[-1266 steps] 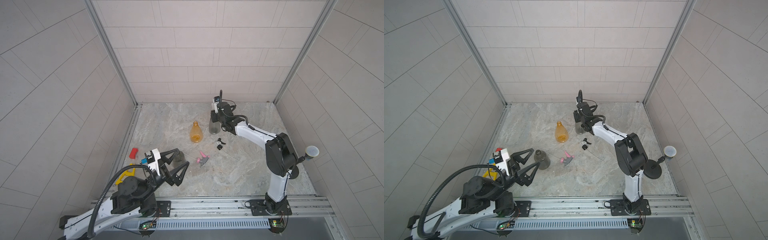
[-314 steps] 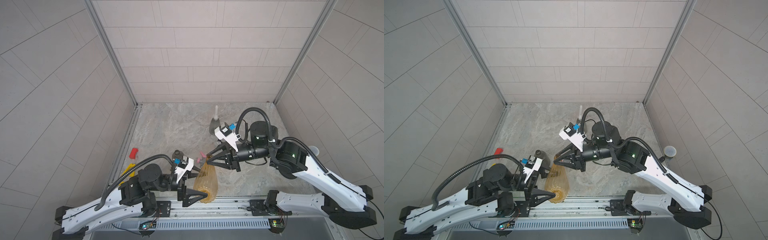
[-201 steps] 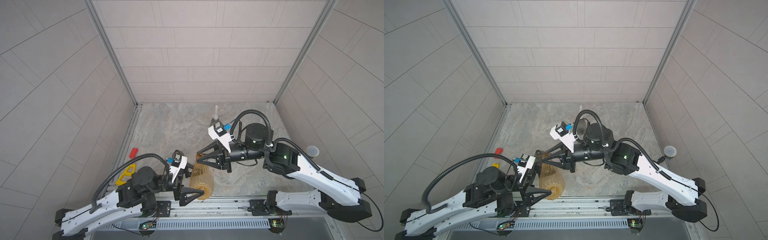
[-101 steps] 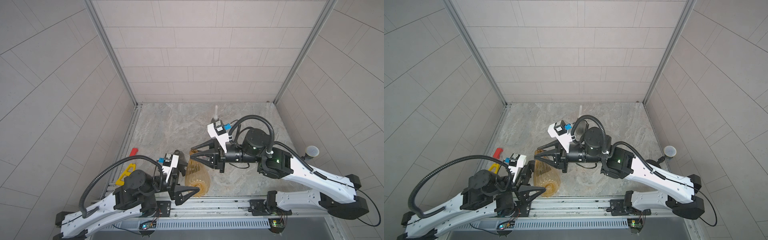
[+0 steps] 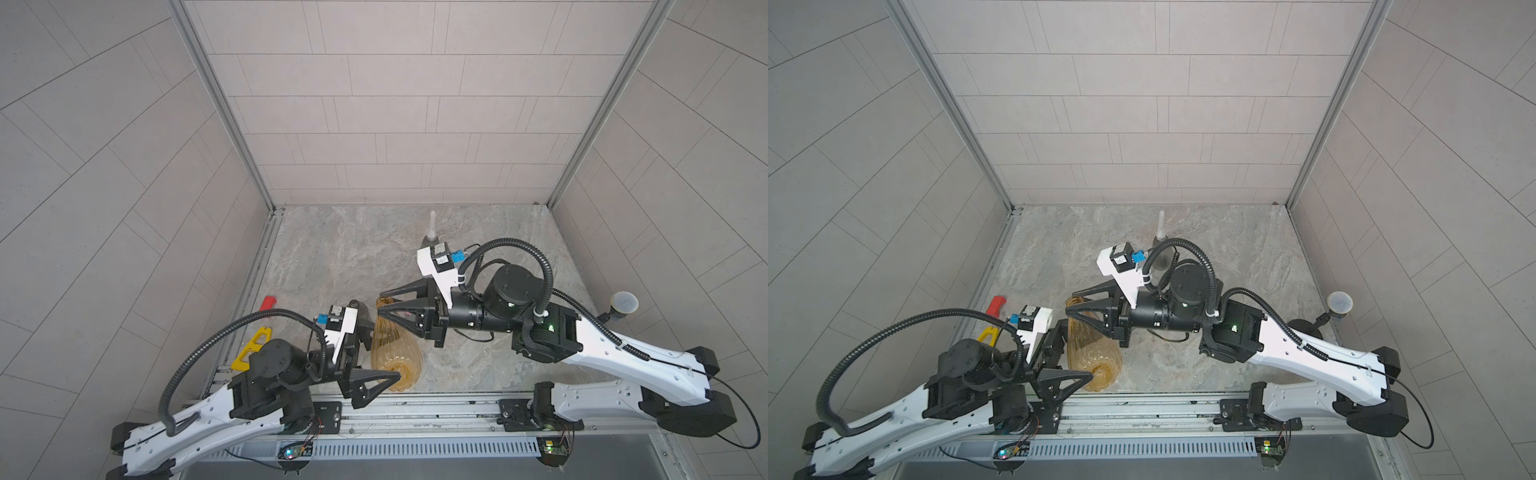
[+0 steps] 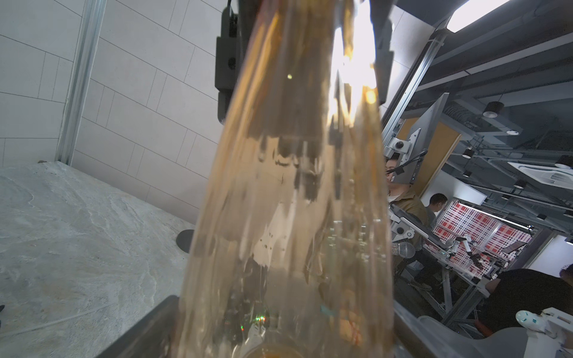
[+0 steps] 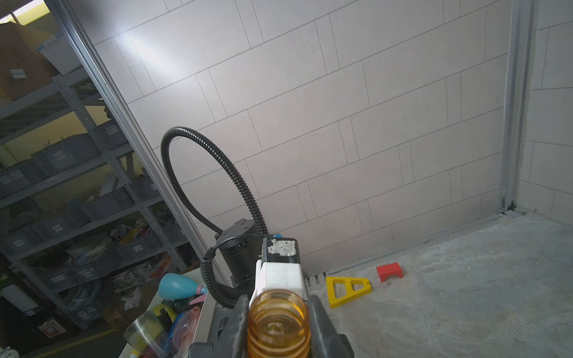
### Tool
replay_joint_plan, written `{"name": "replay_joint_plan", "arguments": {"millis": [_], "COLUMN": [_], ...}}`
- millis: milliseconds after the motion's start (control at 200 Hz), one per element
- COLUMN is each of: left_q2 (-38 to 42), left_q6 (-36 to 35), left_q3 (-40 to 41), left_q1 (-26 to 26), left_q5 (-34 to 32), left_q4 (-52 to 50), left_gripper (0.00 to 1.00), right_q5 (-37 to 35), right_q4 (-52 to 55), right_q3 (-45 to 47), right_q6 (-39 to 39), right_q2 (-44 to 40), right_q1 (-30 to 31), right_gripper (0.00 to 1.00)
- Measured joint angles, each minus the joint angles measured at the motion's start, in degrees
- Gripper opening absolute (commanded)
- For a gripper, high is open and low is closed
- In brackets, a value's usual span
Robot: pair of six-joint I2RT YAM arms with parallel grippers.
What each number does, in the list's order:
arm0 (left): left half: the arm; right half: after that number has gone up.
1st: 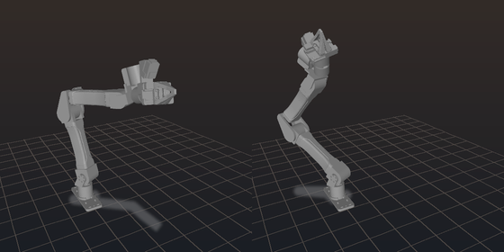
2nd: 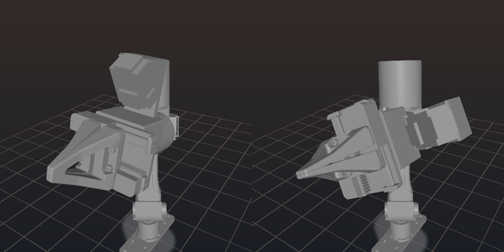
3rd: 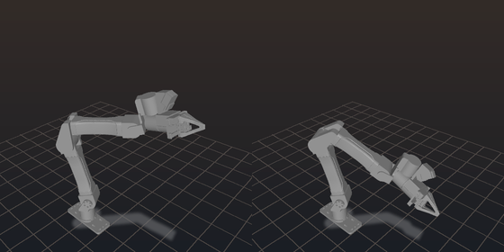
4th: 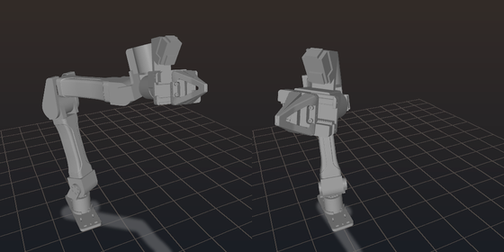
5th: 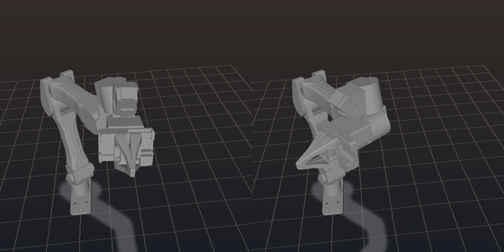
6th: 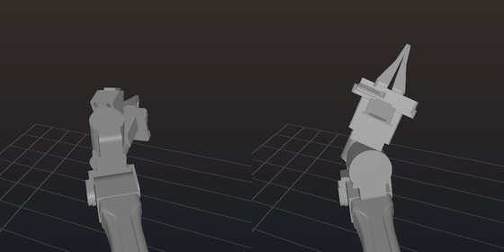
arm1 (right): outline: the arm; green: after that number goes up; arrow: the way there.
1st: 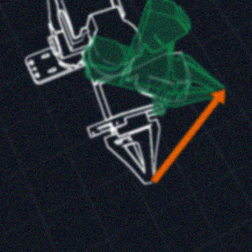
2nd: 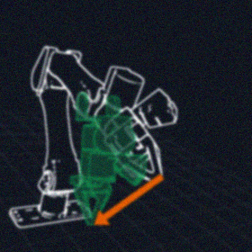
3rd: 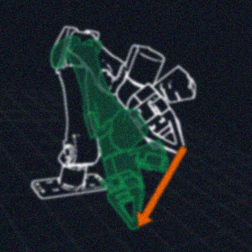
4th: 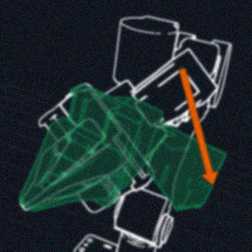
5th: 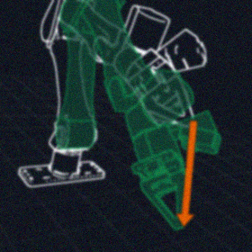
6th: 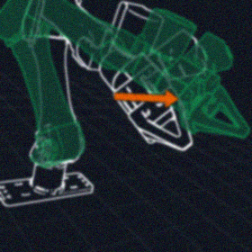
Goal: Attach spray nozzles to spray bottles
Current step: Pick up the spray bottle from the center of the board.
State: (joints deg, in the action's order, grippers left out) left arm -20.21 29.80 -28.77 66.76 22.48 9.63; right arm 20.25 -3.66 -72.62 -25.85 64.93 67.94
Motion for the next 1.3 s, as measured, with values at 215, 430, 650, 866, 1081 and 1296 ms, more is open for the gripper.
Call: {"name": "replay_joint_plan", "arguments": {"millis": [215, 430, 650, 866, 1081, 1296], "left_q2": [-2.3, -2.6, -3.2, -3.9, -2.5, -2.2], "left_q6": [0.9, 1.3, 1.2, 0.2, 0.2, 0.1], "left_q3": [1.2, 1.5, 1.0, -1.7, -1.7, -1.7], "left_q1": [0.0, 0.0, -0.1, -0.2, -0.2, -0.2], "left_q5": [-1.2, -3.5, -3.4, -2.6, -2.8, -2.8], "left_q4": [4.4, 6.7, 7.4, 4.9, 2.6, 2.2], "left_gripper": [1.00, 0.99, 1.00, 0.90, 0.83, 0.76], "right_q5": [-4.4, -8.8, -8.7, -6.1, -5.3, -5.3], "right_q4": [-8.6, -18.1, -20.8, -20.1, -20.1, -20.0], "right_q3": [5.9, 10.9, 10.4, 7.3, 7.3, 7.3], "right_q6": [-0.9, -1.5, -1.8, -1.7, -1.9, -2.1], "right_q2": [-2.1, -3.4, -2.0, 0.3, 1.0, 1.0], "right_q1": [0.8, 1.4, 1.7, 1.7, 1.7, 1.7], "right_gripper": [0.00, 0.00, 0.00, 0.00, 0.00, 0.00]}}
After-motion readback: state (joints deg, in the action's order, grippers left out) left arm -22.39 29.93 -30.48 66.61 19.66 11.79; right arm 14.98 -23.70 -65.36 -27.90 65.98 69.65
